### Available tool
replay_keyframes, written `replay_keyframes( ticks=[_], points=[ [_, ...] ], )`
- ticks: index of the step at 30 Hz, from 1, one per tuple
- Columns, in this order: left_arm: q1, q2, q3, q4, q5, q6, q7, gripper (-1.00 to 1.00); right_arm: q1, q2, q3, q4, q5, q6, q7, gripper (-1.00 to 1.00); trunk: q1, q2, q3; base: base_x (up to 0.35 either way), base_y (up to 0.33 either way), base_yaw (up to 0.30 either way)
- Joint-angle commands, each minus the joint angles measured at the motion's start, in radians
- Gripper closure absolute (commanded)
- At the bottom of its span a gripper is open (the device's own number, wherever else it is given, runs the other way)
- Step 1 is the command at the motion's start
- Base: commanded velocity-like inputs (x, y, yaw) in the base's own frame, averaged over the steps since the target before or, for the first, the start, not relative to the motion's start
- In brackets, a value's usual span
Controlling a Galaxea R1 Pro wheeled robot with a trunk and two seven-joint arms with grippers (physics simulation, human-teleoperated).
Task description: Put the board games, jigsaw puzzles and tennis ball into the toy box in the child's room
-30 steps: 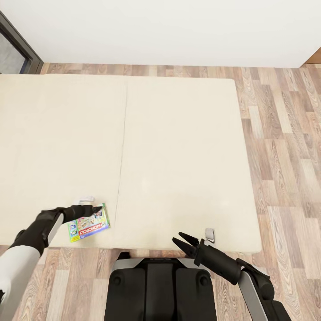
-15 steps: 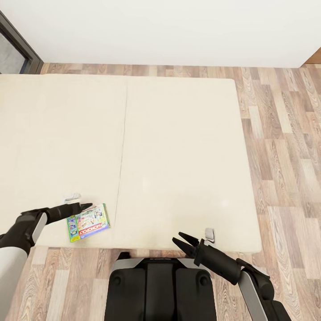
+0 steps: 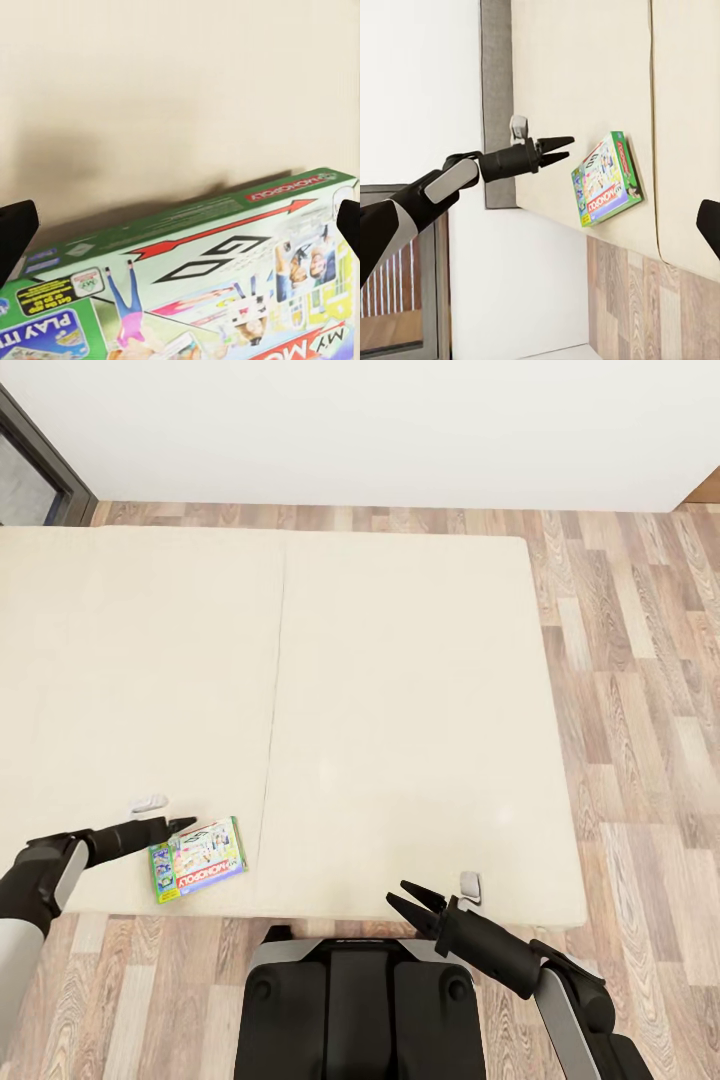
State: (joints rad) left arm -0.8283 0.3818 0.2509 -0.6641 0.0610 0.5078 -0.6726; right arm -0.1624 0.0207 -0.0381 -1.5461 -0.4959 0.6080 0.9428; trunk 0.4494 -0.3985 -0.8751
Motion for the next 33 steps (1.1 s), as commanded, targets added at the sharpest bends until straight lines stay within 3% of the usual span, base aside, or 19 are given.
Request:
replay_keyframes(
  ticks=[1, 23, 33],
  points=[
    [0.0, 0.001, 0.002, 0.0, 0.006, 0.009, -0.002, -1.0, 0.0, 0.001, -0.001, 0.0, -0.004, 0.007, 0.002, -1.0, 0.001, -0.001, -0.001, 0.0, 0.0, 0.0],
    [0.039, 0.05, 0.004, 0.001, 0.008, 0.013, -0.002, -1.0, 0.0, 0.001, -0.002, 0.0, -0.004, 0.007, 0.001, -1.0, 0.001, -0.001, -0.001, 0.0, 0.0, 0.0],
    [0.06, 0.053, 0.004, 0.002, 0.008, 0.009, -0.001, -1.0, 0.0, 0.001, -0.002, 0.0, -0.004, 0.007, 0.001, -1.0, 0.001, -0.001, -0.001, 0.0, 0.0, 0.0]
  ],
)
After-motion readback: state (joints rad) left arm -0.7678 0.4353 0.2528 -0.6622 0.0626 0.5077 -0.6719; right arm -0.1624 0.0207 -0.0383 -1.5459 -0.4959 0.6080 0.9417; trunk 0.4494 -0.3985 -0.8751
